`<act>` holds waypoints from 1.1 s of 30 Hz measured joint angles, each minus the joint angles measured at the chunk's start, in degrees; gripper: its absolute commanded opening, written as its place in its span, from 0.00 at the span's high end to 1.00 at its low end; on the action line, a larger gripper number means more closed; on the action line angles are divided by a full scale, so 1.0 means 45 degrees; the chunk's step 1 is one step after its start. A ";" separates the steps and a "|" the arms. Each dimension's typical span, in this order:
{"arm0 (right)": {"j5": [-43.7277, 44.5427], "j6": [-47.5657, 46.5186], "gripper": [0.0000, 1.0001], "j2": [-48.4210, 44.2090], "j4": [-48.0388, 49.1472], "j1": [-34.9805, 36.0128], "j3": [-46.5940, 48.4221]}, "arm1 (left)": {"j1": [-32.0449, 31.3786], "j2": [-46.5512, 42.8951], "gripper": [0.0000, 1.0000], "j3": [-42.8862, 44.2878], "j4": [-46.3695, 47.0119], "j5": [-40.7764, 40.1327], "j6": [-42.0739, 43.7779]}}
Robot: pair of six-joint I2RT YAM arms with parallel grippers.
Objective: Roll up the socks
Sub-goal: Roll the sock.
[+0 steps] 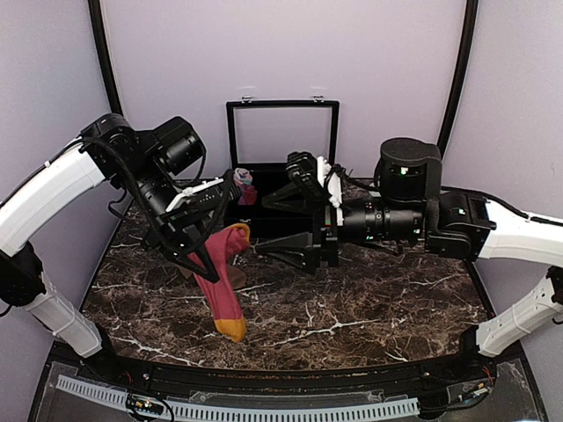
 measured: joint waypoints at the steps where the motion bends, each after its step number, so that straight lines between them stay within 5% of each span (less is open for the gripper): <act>1: -0.0024 -0.0141 0.22 0.0126 -0.0189 0.0053 0.0068 | 0.0000 0.0000 1.00 -0.0005 -0.0044 0.0131 -0.0015; 11: -0.0321 -0.0933 0.29 0.1059 -0.0685 0.0495 0.0792 | 0.0000 0.0000 1.00 -0.0194 -0.0204 0.0510 -0.0024; 15: -0.0573 -0.1049 0.49 0.1559 -0.0782 0.0554 0.1287 | 0.0000 0.0000 1.00 -0.0194 -0.0204 0.0491 -0.0015; 21: -0.1025 -0.1132 1.00 0.1943 -0.1030 0.0588 0.1540 | 0.0000 0.0000 1.00 -0.0194 -0.0219 0.0151 0.0170; 27: -0.1132 -0.0874 1.00 0.1948 -0.1273 0.0578 0.1530 | -0.0015 0.0000 1.00 -0.0194 -0.0209 -0.0981 0.0520; 33: 0.0243 0.0699 1.00 0.1967 -0.0563 0.0563 0.0865 | -0.0015 -0.0976 0.76 -0.1112 0.2132 -0.4240 0.0078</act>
